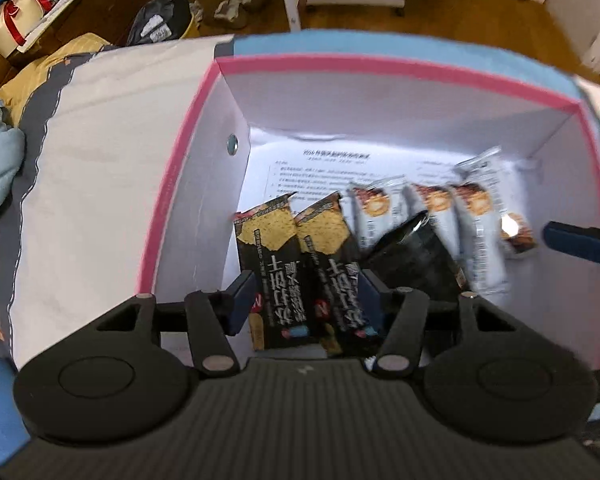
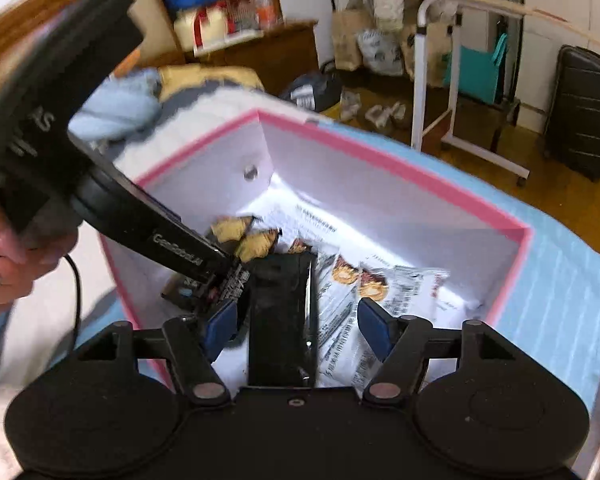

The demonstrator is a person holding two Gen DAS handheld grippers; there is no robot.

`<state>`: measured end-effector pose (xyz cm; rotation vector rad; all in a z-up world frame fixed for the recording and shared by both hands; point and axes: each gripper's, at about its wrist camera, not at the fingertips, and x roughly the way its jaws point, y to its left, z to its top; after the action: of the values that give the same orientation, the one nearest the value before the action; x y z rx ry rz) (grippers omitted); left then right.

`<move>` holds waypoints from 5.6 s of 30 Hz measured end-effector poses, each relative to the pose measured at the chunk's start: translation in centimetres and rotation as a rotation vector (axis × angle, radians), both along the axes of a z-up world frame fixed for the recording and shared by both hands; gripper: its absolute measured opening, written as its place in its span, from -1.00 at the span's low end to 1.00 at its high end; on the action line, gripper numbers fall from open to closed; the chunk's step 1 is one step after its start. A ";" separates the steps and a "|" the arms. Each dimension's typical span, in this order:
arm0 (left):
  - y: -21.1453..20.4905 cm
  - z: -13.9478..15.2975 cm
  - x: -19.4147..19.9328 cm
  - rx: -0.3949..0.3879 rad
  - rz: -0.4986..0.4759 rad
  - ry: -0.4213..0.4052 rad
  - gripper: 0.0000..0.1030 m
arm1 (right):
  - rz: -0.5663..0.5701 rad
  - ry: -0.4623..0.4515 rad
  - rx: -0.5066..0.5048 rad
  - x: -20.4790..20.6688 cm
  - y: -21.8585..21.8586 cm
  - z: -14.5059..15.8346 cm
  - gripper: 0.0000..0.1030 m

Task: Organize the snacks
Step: 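Open both tools to drop the cracker pack and pouch into the box, then move both tools to the clear bag of coated nuts, then grasp the clear bag of coated nuts with both tools, then carry the nut bag over the pink box with both tools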

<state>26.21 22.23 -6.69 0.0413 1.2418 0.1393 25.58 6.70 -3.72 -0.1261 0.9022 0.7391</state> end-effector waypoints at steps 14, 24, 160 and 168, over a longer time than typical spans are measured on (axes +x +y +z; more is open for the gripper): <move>-6.8 9.5 -8.7 -0.031 -0.269 -0.231 0.30 | -0.257 -0.250 0.029 -11.3 -15.6 6.2 0.58; -16.7 8.8 -11.2 -0.195 -0.453 -0.297 0.50 | -0.442 -0.291 -0.001 -15.4 -23.2 1.8 0.87; -8.1 6.4 -10.5 -0.413 -0.060 -0.357 0.16 | 0.085 -0.299 -0.191 -6.4 -2.4 1.6 0.52; -5.9 1.9 -5.5 -0.428 0.006 -0.282 0.16 | 0.132 -0.172 -0.187 -1.5 -0.3 -1.9 0.50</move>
<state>20.75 16.34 -4.83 -0.3431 0.9685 -0.1146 24.08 6.39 -5.61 -0.4119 0.8028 0.7535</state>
